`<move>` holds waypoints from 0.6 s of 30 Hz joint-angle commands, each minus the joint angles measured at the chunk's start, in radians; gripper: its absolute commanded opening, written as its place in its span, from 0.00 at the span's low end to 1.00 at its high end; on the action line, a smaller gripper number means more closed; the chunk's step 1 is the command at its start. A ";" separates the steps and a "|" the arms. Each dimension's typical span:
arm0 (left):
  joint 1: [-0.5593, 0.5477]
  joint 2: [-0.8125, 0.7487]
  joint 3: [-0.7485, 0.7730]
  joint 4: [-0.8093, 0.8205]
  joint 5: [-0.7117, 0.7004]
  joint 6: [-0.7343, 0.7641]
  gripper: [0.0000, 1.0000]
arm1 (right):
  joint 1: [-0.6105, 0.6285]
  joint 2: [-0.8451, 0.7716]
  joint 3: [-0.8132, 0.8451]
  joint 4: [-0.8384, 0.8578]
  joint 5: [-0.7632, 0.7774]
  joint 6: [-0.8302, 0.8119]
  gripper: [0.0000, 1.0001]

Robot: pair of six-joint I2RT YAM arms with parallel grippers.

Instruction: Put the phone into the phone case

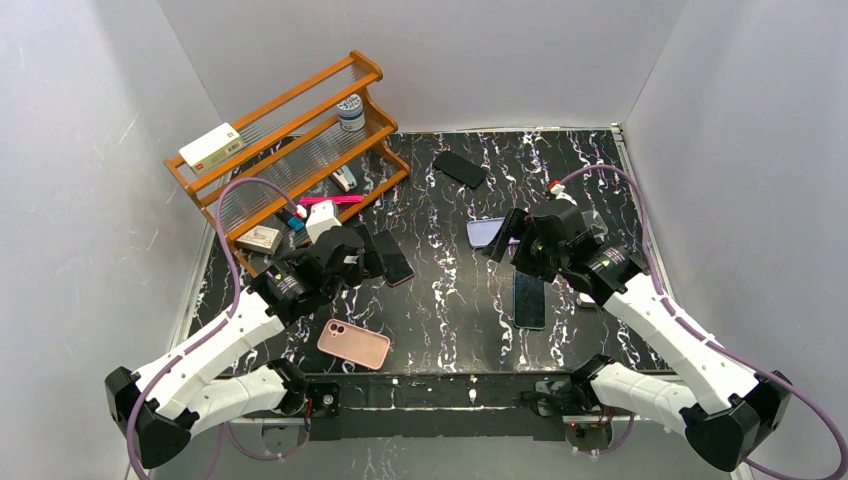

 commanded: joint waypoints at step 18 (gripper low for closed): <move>0.000 0.010 -0.032 -0.154 -0.066 -0.186 0.86 | -0.003 -0.026 0.010 0.014 0.039 0.028 0.99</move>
